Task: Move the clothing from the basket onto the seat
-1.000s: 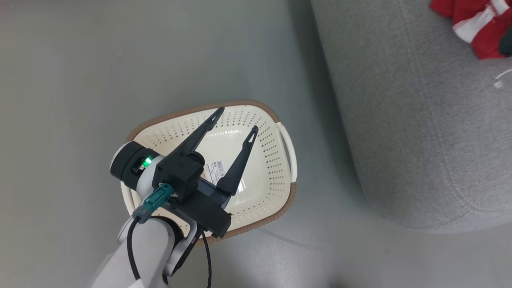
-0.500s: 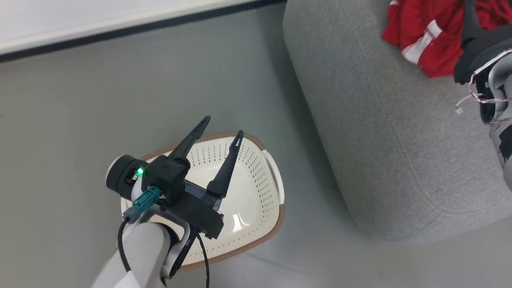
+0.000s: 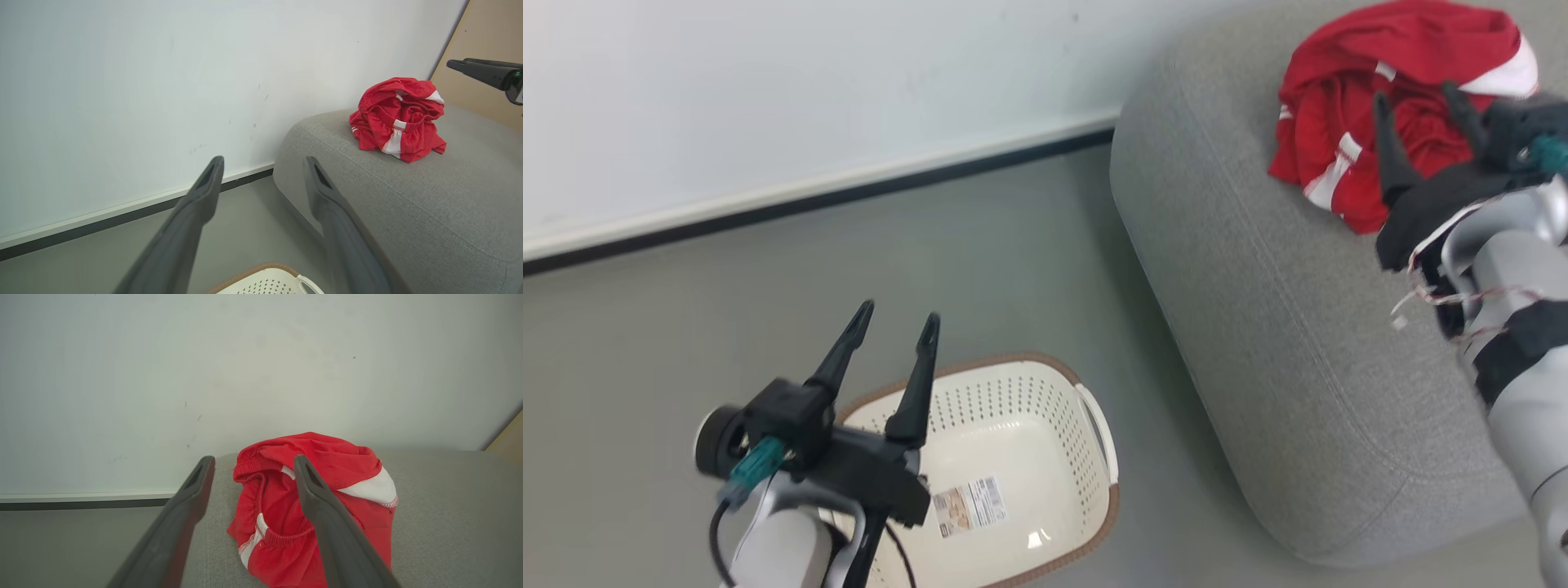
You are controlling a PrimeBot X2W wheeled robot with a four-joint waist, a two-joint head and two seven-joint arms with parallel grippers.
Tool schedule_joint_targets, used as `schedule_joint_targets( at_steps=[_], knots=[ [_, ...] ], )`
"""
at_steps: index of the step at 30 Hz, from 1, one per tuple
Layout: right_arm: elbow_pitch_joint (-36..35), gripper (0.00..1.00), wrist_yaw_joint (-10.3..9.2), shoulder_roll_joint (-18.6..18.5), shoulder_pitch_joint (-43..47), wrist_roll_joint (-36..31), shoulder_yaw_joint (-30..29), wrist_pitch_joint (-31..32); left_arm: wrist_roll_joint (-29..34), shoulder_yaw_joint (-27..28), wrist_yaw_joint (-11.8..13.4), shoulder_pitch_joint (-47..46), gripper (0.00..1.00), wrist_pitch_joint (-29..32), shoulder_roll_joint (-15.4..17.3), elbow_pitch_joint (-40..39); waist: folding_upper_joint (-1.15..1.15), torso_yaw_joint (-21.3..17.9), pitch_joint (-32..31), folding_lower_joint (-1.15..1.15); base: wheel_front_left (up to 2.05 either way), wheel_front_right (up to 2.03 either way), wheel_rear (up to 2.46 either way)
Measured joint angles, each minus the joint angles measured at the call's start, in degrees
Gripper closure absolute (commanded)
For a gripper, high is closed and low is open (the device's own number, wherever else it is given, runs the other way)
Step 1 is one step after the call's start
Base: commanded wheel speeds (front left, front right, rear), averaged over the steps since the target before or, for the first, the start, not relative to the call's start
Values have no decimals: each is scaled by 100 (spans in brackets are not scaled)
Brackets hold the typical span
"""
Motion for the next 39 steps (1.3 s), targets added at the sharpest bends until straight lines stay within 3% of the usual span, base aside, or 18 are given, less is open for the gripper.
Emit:
schedule_joint_targets(
  at_steps=[17, 39],
  knots=[
    [-1125, 0, 9, 549, 2065, 158, -71, -14, -363, 694, 435, 1588, 0, -272, 172, 7, 0, 353, -1285, 0, 0, 0, 0],
    [-4192, 0, -747, 560, 4723, 92, -274, -29, -328, 1076, 644, 2464, 0, -380, 233, -464, 1, 490, -1624, 2, 0, 0, 0]
  ],
)
